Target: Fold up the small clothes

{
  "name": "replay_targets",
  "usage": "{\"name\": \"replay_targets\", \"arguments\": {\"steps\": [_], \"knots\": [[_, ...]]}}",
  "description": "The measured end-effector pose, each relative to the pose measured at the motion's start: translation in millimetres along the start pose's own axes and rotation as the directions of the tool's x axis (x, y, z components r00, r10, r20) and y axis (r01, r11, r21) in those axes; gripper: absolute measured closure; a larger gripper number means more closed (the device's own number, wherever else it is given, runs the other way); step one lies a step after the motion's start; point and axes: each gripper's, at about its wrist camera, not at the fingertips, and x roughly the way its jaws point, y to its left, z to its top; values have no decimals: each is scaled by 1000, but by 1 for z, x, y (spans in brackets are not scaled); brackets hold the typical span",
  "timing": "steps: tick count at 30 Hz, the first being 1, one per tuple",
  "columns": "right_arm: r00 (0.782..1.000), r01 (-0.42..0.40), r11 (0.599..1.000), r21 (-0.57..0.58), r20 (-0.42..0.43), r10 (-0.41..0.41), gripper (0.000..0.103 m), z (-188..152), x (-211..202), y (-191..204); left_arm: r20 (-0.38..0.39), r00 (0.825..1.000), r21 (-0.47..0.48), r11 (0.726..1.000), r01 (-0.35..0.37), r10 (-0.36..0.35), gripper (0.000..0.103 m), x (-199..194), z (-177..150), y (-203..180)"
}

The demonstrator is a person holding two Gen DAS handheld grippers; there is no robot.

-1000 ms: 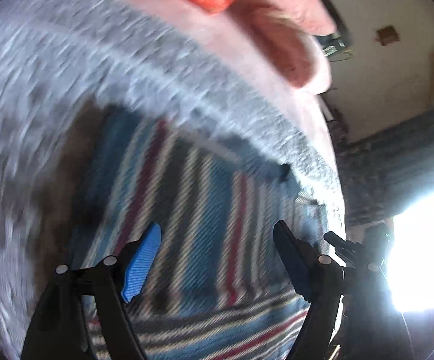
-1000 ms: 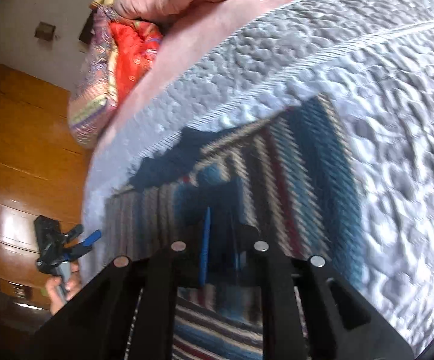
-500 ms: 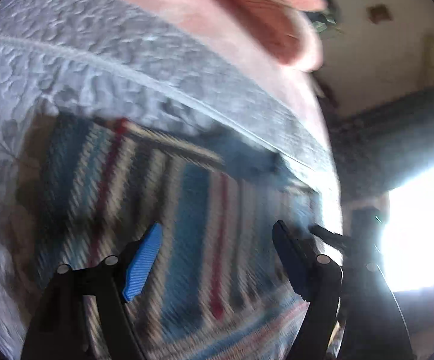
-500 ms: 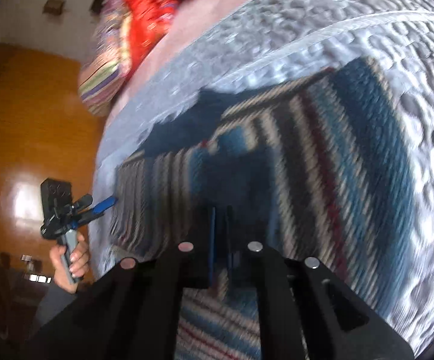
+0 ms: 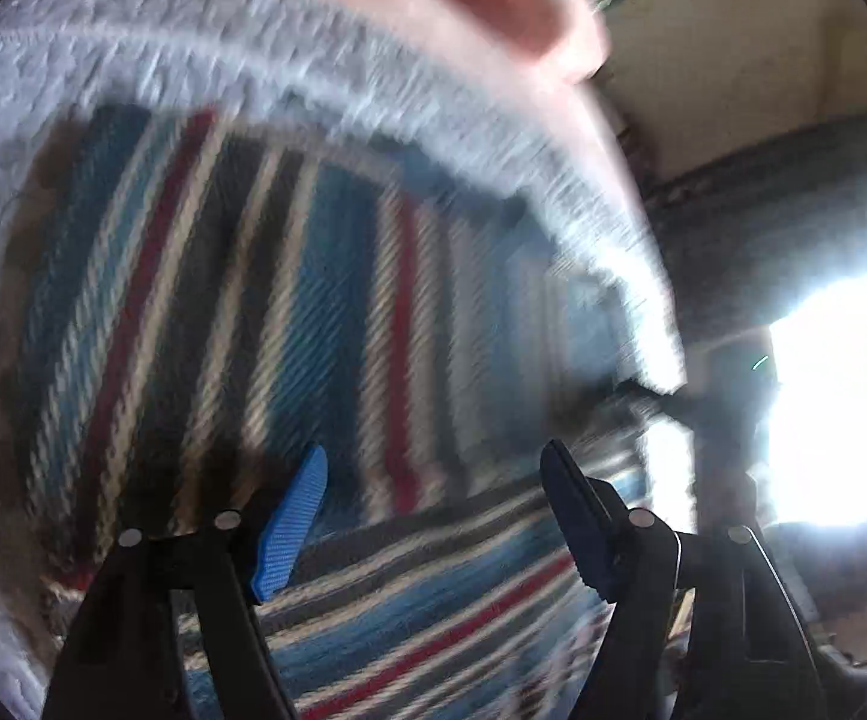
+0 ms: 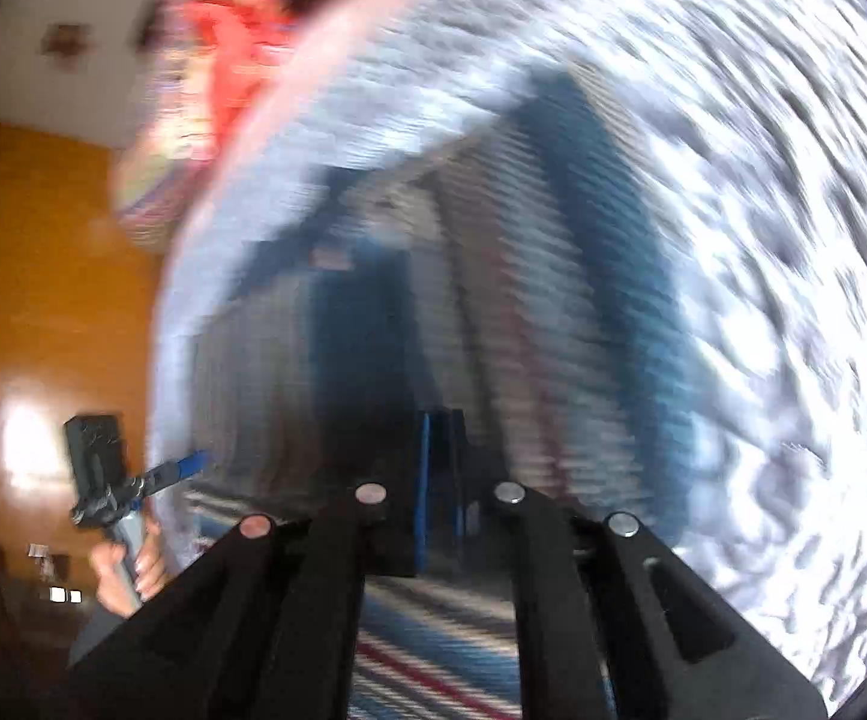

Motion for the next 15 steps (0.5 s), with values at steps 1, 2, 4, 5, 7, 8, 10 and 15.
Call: {"name": "replay_targets", "arguments": {"steps": [1, 2, 4, 5, 7, 8, 10, 15], "knots": [[1000, 10, 1000, 1, -10, -10, 103, -2, 5, -4, 16, 1000, -7, 1000, 0, 1, 29, -2, -3, 1], [1000, 16, 1000, -2, -5, -16, 103, -3, 1, -2, 21, 1000, -23, 1000, -2, 2, 29, -5, -4, 1], [1000, 5, 1000, 0, 6, -5, 86, -9, -13, 4, 45, 999, -77, 997, 29, -26, 28, -27, -16, -3], [1000, -7, 1000, -17, 17, 7, 72, -19, -27, 11, 47, 998, -86, 995, 49, -45, 28, -37, -25, -4], [1000, -11, 999, -39, 11, 11, 56, -40, -43, 21, 34, 998, -98, 994, 58, -54, 25, -55, -53, -8], [1000, -13, 999, -53, -22, 12, 53, -59, -52, 23, 9, 999, -99, 994, 46, -46, 24, -68, -81, -9], [994, 21, 998, -56, -103, -27, 52, -112, -68, 8, -27, 999, -129, 991, 36, -40, 22, -80, -117, -6], [972, 38, 997, 69, -233, -21, 48, -223, -101, -27, -164, 986, -302, 952, -46, -4, 22, -94, -242, 27]]}}
